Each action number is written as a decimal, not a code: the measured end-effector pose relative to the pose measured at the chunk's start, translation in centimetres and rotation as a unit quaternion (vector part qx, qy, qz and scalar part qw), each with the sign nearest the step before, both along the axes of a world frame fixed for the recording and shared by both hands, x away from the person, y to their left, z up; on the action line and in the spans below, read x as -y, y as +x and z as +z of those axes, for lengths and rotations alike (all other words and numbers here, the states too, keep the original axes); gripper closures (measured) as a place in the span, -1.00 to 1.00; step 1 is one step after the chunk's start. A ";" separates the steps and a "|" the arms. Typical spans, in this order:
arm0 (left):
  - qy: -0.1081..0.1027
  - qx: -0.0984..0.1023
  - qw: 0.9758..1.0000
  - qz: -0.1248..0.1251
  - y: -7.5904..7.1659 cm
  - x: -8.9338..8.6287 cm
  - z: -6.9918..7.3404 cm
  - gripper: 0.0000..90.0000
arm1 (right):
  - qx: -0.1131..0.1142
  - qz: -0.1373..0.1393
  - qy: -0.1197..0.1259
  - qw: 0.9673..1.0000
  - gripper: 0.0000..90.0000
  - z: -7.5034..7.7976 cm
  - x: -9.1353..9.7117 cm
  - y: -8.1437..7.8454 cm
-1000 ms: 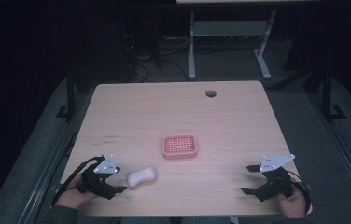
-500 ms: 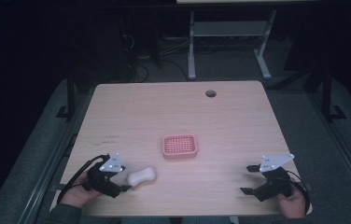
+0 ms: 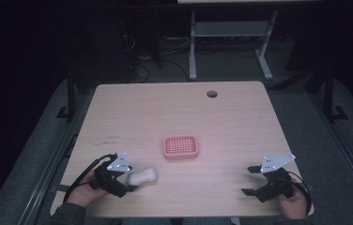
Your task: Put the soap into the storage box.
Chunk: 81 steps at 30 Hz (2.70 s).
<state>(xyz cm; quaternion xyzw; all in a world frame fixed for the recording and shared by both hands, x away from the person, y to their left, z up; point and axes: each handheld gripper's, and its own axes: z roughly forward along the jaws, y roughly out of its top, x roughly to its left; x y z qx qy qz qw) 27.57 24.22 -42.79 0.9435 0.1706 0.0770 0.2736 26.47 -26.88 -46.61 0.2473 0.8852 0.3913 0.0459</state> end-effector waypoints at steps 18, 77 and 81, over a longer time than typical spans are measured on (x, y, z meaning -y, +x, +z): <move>-0.002 -0.006 1.000 -0.007 0.5 0.5 -0.4 -0.36 | -0.003 0.001 -0.002 1.000 -0.69 -0.1 -0.1 0.1; 0.030 -0.029 0.998 -0.038 2.6 3.2 -1.9 0.05 | 0.001 0.006 -0.002 1.000 -0.69 0.0 -0.3 0.0; 0.028 -0.037 0.998 -0.033 2.6 3.3 -1.9 0.07 | 0.001 0.005 -0.001 1.000 -0.69 0.0 -0.3 0.0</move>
